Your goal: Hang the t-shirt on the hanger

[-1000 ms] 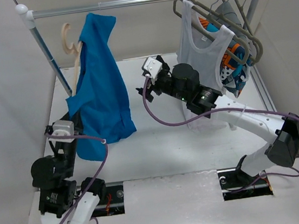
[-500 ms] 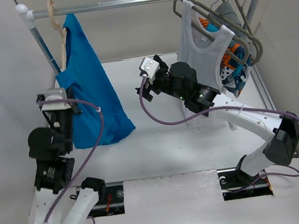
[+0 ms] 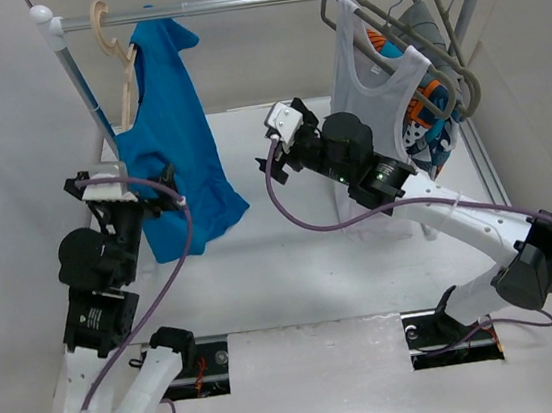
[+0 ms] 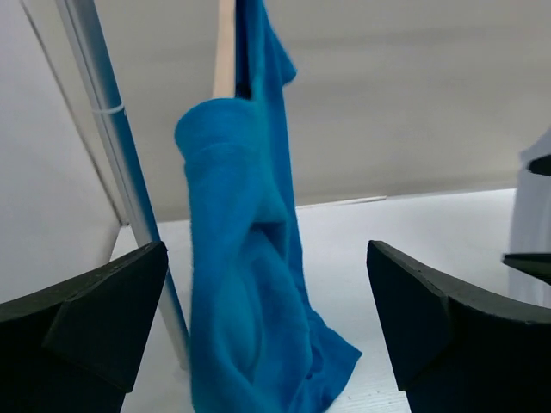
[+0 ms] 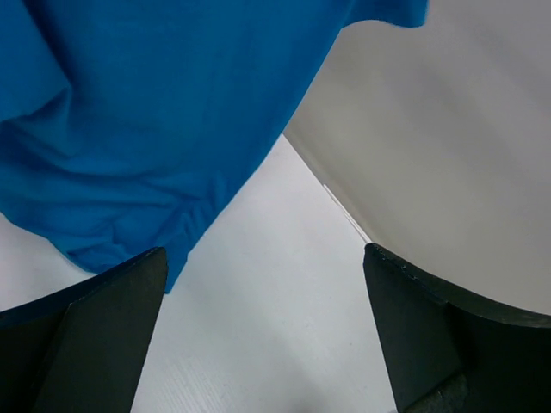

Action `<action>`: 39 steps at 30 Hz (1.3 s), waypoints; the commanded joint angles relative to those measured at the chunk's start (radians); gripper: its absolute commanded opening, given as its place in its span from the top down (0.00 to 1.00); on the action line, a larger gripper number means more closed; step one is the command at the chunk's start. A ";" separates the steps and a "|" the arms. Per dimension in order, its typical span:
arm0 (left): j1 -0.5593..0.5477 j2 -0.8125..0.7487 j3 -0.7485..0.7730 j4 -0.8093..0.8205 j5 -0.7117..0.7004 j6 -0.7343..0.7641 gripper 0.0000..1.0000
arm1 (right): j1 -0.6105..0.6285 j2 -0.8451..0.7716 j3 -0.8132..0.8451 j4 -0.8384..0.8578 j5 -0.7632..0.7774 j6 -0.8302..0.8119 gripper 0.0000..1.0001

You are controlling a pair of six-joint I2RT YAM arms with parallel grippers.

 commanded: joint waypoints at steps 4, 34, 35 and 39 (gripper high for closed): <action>0.004 -0.183 -0.048 0.007 0.177 0.189 0.00 | -0.011 0.000 0.029 0.003 -0.050 -0.016 0.00; 0.004 -0.050 -0.541 -0.238 0.334 0.507 0.00 | -0.212 -0.035 -0.388 -0.572 0.257 0.014 0.00; 0.004 -0.050 -0.551 -0.238 0.317 0.475 0.00 | -0.212 -0.053 -0.407 -0.582 0.257 0.014 0.00; 0.004 -0.038 -0.564 -0.238 0.280 0.464 0.00 | -0.191 -0.159 -0.534 -0.531 0.271 -0.024 0.00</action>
